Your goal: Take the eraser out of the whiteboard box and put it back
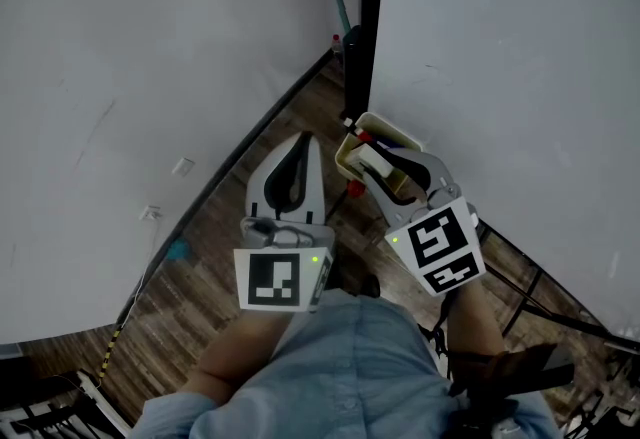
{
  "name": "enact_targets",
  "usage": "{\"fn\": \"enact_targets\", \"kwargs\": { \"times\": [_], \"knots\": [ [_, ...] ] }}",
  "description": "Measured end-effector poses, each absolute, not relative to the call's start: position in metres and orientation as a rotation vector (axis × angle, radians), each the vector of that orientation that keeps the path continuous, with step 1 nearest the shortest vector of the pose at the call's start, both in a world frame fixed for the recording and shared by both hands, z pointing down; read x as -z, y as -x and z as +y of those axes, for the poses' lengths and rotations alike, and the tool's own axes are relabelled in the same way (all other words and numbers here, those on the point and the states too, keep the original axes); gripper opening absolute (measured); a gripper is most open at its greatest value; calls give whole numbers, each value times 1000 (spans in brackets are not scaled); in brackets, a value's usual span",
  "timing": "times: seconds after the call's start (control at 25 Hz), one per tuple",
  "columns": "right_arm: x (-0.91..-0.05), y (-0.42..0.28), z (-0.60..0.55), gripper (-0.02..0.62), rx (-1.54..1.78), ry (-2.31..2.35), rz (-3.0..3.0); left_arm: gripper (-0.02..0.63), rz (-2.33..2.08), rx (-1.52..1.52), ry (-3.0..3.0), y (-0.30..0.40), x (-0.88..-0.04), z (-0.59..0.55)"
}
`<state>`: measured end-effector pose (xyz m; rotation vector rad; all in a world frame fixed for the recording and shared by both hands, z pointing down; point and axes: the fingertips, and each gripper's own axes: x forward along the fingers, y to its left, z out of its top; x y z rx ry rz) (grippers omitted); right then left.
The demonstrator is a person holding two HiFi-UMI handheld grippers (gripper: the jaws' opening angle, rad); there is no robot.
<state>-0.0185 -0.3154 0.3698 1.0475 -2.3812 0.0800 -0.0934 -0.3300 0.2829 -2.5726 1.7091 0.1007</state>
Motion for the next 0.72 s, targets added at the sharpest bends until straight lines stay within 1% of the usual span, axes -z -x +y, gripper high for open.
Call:
{"fn": "enact_targets", "kwargs": {
  "times": [0.72],
  "knots": [
    [-408, 27, -320, 131, -108, -926, -2318, 3, 1730, -98, 2555, 93, -285, -337]
  ]
}}
